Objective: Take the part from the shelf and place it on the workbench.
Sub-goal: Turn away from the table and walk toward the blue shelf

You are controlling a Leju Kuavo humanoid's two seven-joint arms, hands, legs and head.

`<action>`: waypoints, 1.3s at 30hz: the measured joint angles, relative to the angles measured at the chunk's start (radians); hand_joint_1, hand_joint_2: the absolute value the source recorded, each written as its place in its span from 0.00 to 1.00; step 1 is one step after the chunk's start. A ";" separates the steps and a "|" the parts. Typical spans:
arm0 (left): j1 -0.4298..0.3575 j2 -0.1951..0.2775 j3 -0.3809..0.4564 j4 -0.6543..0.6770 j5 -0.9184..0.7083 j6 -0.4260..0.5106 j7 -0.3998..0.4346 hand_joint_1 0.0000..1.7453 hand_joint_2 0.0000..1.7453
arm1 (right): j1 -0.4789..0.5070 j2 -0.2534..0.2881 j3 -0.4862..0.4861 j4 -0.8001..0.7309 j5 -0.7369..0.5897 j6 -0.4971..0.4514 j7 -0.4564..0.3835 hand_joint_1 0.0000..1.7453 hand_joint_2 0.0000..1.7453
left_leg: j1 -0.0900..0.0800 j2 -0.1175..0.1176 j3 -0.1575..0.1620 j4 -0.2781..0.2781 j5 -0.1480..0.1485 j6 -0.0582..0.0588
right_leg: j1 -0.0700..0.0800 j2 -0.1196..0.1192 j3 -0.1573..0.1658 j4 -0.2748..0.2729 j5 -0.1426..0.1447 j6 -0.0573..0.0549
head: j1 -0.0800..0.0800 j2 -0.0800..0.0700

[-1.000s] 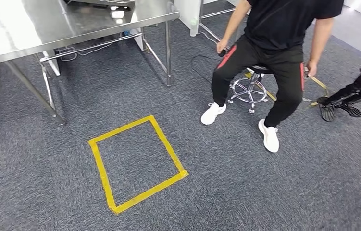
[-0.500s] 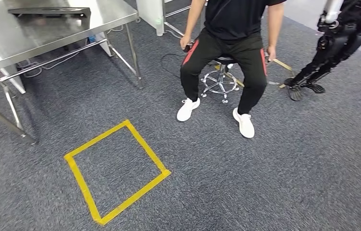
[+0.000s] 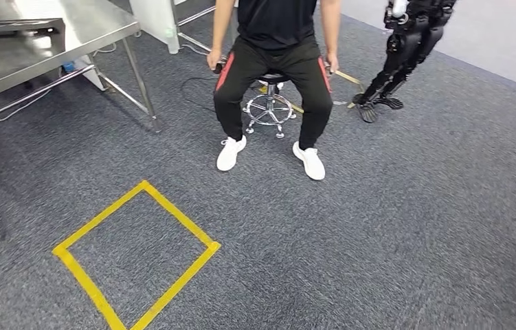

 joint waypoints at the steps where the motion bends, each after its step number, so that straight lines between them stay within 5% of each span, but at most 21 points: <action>1: 0.000 -0.001 0.000 0.000 0.001 0.000 0.001 0.00 0.00 | 0.000 -0.001 0.000 0.000 -0.001 0.001 0.000 0.00 0.00 | -0.001 0.011 0.002 0.001 -0.001 -0.003 | -0.001 -0.025 0.046 -0.081 0.025 0.005 | 0.000 0.000; 4: 0.000 -0.001 0.000 0.000 0.004 -0.002 -0.003 0.00 0.00 | -0.006 -0.003 0.000 0.000 -0.004 0.002 -0.002 0.00 0.00 | -0.009 0.042 0.012 0.002 -0.007 -0.020 | 0.006 -0.074 0.111 -0.208 0.066 -0.005 | -0.001 0.000; 6: -0.002 -0.001 0.000 0.000 0.003 -0.007 -0.008 0.00 0.00 | -0.005 -0.003 0.000 0.000 -0.005 0.002 -0.004 0.00 0.00 | -0.006 0.056 0.019 0.000 -0.009 -0.036 | 0.004 -0.051 0.107 -0.209 0.072 -0.022 | -0.003 0.000; 8: -0.004 -0.001 0.000 0.000 0.003 -0.010 -0.014 0.00 0.00 | -0.003 -0.002 0.000 0.000 -0.007 0.002 -0.006 0.00 0.00 | 0.001 0.016 0.009 0.031 -0.040 -0.048 | -0.004 -0.028 0.109 -0.214 0.080 -0.040 | -0.006 0.000; 10: -0.001 -0.001 0.000 0.000 0.001 -0.014 -0.017 0.00 0.00 | -0.003 0.000 0.000 0.000 -0.009 0.002 -0.009 0.00 0.00 | 0.005 -0.048 -0.039 0.147 -0.114 -0.053 | -0.006 -0.004 0.107 -0.216 0.088 -0.052 | -0.011 0.000; 12: 0.006 0.000 0.000 0.000 -0.001 -0.016 -0.018 0.00 0.00 | -0.003 0.001 0.000 0.000 -0.012 0.002 -0.013 0.00 0.00 | 0.006 -0.068 -0.094 0.267 -0.162 -0.053 | -0.002 0.025 0.103 -0.213 0.091 -0.056 | -0.012 0.000; 14: 0.009 0.000 0.000 0.000 -0.001 -0.016 -0.018 0.00 0.00 | -0.001 0.002 0.000 0.000 -0.014 0.002 -0.015 0.00 0.00 | 0.006 -0.074 -0.089 0.250 -0.124 -0.050 | 0.000 0.057 0.102 -0.207 0.091 -0.056 | -0.012 0.000; 17: 0.009 0.002 0.000 0.000 -0.002 -0.017 -0.017 0.00 0.00 | -0.003 0.004 0.000 0.000 -0.015 0.002 -0.017 0.00 0.00 | 0.012 -0.134 -0.012 0.070 -0.031 -0.042 | 0.004 0.098 0.096 -0.197 0.090 -0.052 | -0.012 0.000; 19: 0.010 0.003 0.000 0.000 -0.002 -0.016 -0.014 0.00 0.00 | -0.006 0.005 0.000 0.000 -0.016 0.002 -0.018 0.00 0.00 | 0.012 -0.159 0.002 0.029 -0.025 -0.037 | 0.006 0.120 0.083 -0.192 0.092 -0.041 | -0.012 0.000; 21: 0.009 0.002 0.000 0.000 -0.002 -0.016 -0.012 0.00 0.00 | -0.004 0.005 0.000 0.000 -0.016 0.002 -0.018 0.00 0.00 | 0.005 -0.139 0.002 0.024 -0.022 -0.027 | 0.004 0.139 0.069 -0.194 0.098 -0.026 | -0.011 0.000; 22: 0.008 0.001 0.000 0.000 -0.002 -0.016 -0.012 0.00 0.00 | -0.002 0.005 -0.001 0.000 -0.016 0.002 -0.018 0.00 0.00 | 0.004 -0.127 0.003 0.019 -0.018 -0.019 | 0.004 0.130 0.063 -0.189 0.098 -0.021 | -0.012 0.000; 24: 0.008 0.000 0.000 0.000 -0.002 -0.016 -0.012 0.00 0.00 | 0.000 0.006 -0.001 0.000 -0.016 0.002 -0.018 0.00 0.00 | 0.004 -0.098 0.005 0.008 -0.009 -0.001 | 0.005 0.077 0.033 -0.134 0.066 -0.021 | -0.008 0.000; 26: 0.010 0.001 0.001 0.000 -0.002 -0.016 -0.012 0.00 0.00 | -0.003 0.007 -0.001 0.000 -0.016 0.002 -0.018 0.00 0.00 | 0.001 -0.066 0.003 0.006 -0.007 0.006 | 0.004 0.026 -0.028 -0.006 0.003 -0.027 | -0.004 0.000; 28: 0.011 0.001 0.001 0.000 -0.002 -0.016 -0.012 0.00 0.00 | -0.003 0.006 -0.001 0.000 -0.016 0.002 -0.018 0.00 0.00 | -0.001 -0.035 0.001 0.007 -0.007 0.006 | 0.001 0.017 -0.073 0.096 -0.034 -0.020 | -0.003 0.000; 29: 0.011 0.001 0.001 0.000 -0.002 -0.016 -0.011 0.00 0.00 | -0.001 0.006 -0.001 0.000 -0.016 0.002 -0.018 0.00 0.00 | -0.001 -0.021 0.001 0.007 -0.008 0.005 | -0.001 0.015 -0.068 0.096 -0.031 -0.011 | -0.003 0.000; 31: 0.011 -0.001 0.001 0.000 -0.002 -0.016 -0.009 0.00 0.00 | 0.000 0.005 -0.001 0.000 -0.014 0.002 -0.018 0.00 0.00 | 0.000 0.004 0.003 0.007 -0.010 0.001 | -0.006 -0.009 0.005 -0.023 0.012 0.009 | -0.003 0.000; 33: 0.010 -0.001 0.001 0.000 -0.001 -0.016 -0.007 0.00 0.00 | -0.003 0.005 -0.001 0.000 -0.012 0.003 -0.018 0.00 0.00 | -0.004 0.026 0.009 0.009 -0.015 -0.010 | -0.004 -0.054 0.080 -0.155 0.055 0.011 | -0.003 0.000; 35: 0.009 -0.001 0.001 0.000 0.000 -0.016 -0.006 0.00 0.00 | -0.005 0.006 -0.001 0.000 -0.012 0.003 -0.018 0.00 0.00 | -0.008 0.045 0.018 0.009 -0.020 -0.023 | 0.003 -0.069 0.096 -0.193 0.069 -0.006 | -0.006 0.000; 37: 0.005 -0.003 0.001 0.000 0.000 -0.016 -0.003 0.00 0.00 | -0.003 0.006 -0.001 0.000 -0.012 0.004 -0.018 0.00 0.00 | -0.003 0.052 0.024 0.009 -0.025 -0.036 | 0.002 -0.046 0.093 -0.195 0.074 -0.024 | -0.008 0.000; 39: 0.002 -0.005 0.001 0.001 0.000 -0.015 0.001 0.00 0.00 | -0.003 0.007 -0.001 0.000 -0.013 0.004 -0.018 0.00 0.00 | 0.003 0.005 0.010 0.048 -0.061 -0.046 | -0.006 -0.024 0.096 -0.199 0.080 -0.041 | -0.011 0.000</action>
